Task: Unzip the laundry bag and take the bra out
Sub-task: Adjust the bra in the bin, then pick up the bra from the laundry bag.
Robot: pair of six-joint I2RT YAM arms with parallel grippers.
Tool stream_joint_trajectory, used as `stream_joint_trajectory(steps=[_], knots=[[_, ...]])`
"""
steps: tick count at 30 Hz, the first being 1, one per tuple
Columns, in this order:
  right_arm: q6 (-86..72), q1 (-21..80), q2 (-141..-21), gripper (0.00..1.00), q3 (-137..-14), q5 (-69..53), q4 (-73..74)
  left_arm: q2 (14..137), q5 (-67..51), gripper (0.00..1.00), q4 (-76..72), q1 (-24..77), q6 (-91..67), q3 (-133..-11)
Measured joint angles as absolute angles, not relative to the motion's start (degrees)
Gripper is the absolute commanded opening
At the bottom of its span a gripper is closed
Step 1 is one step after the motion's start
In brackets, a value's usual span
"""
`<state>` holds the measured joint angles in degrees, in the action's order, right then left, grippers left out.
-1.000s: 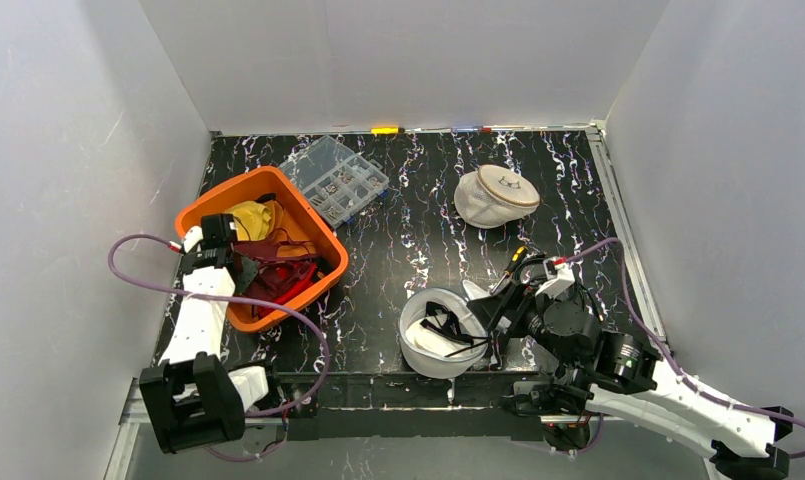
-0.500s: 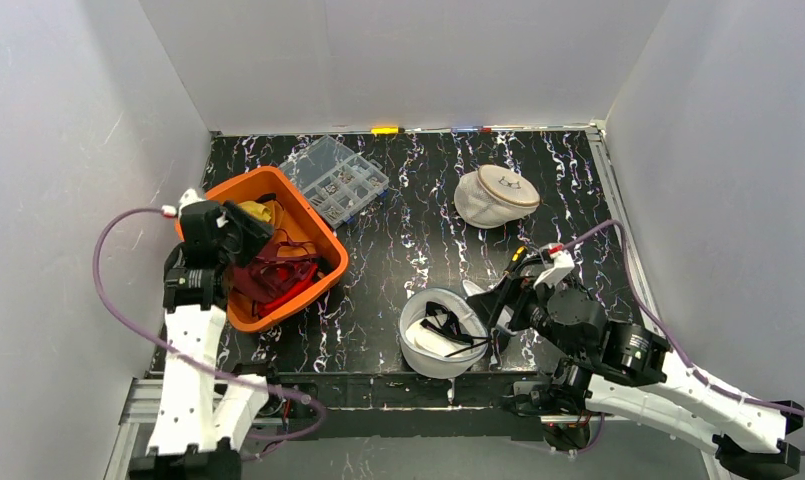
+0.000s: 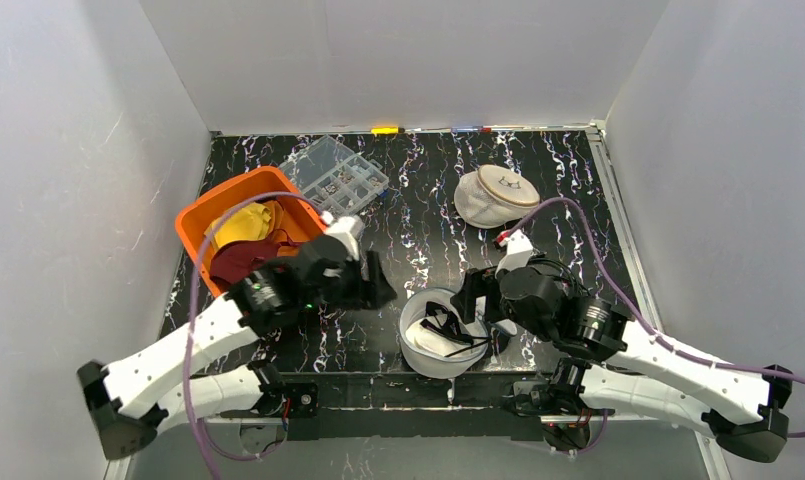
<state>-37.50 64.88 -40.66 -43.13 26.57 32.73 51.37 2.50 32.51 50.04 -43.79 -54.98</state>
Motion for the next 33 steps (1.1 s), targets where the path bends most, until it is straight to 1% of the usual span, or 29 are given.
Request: stream_joint_trajectory(steps=[4, 8, 12, 16, 17, 21, 22, 24, 25, 26, 28, 29, 31, 33], knots=[[-36.14, 64.88, -43.29, 0.86, -43.13, 26.52, 32.8, 57.6, 4.14, 0.67, 30.68, 59.75, -45.76, -52.51], [-33.76, 64.88, -45.45, 0.86, -43.13, 25.02, 32.05, 59.48, 5.02, 0.65, 27.11, 63.61, -47.66, -49.5], [-31.66, 64.88, -49.39, 0.85, -43.42, 23.92, 31.57, 61.3, 6.04, 0.54, 25.21, 63.68, -49.45, -46.94], [-30.02, 64.88, -52.6, 0.81, -43.42, 25.85, 31.73, 63.59, 7.18, 0.4, 23.4, 63.68, -50.5, -44.75], [-29.67, 64.88, -53.04, 0.78, -43.42, 26.28, 31.64, 63.79, 7.31, 0.36, 23.11, 63.68, -50.65, -43.94], [-27.27, 64.88, -56.31, 0.56, -44.05, 27.7, 31.51, 63.9, 7.44, 0.22, 22.17, 63.68, -50.78, -42.09], [-26.68, 64.88, -57.14, 0.53, -44.27, 27.97, 31.38, 63.88, 7.4, 0.19, 21.8, 63.68, -50.61, -41.87], [-25.89, 64.88, -58.19, 0.5, -44.47, 28.23, 30.98, 63.86, 7.29, 0.18, 21.06, 63.68, -50.24, -41.71], [-25.21, 64.88, -58.57, 0.51, -44.49, 28.32, 30.57, 63.81, 7.2, 0.17, 20.67, 63.68, -49.98, -41.71], [-24.88, 64.88, -58.76, 0.58, -44.49, 28.32, 30.28, 63.75, 7.11, 0.17, 20.25, 63.68, -49.8, -41.71], [-23.97, 64.88, -59.18, 0.73, -44.71, 28.32, 29.87, 63.53, 6.79, 0.14, 19.25, 63.68, -49.19, -41.71], [-23.62, 64.88, -59.37, 0.78, -44.93, 28.32, 29.76, 63.48, 6.59, 0.12, 18.74, 63.68, -48.88, -41.71], [-22.55, 64.88, -59.48, 0.8, -45.34, 28.34, 29.36, 63.46, 6.17, 0.08, 17.91, 63.68, -48.18, -41.71], [-21.58, 64.88, -59.68, 0.79, -45.95, 28.34, 28.77, 63.48, 5.82, 0.03, 17.5, 63.68, -47.44, -41.74]])
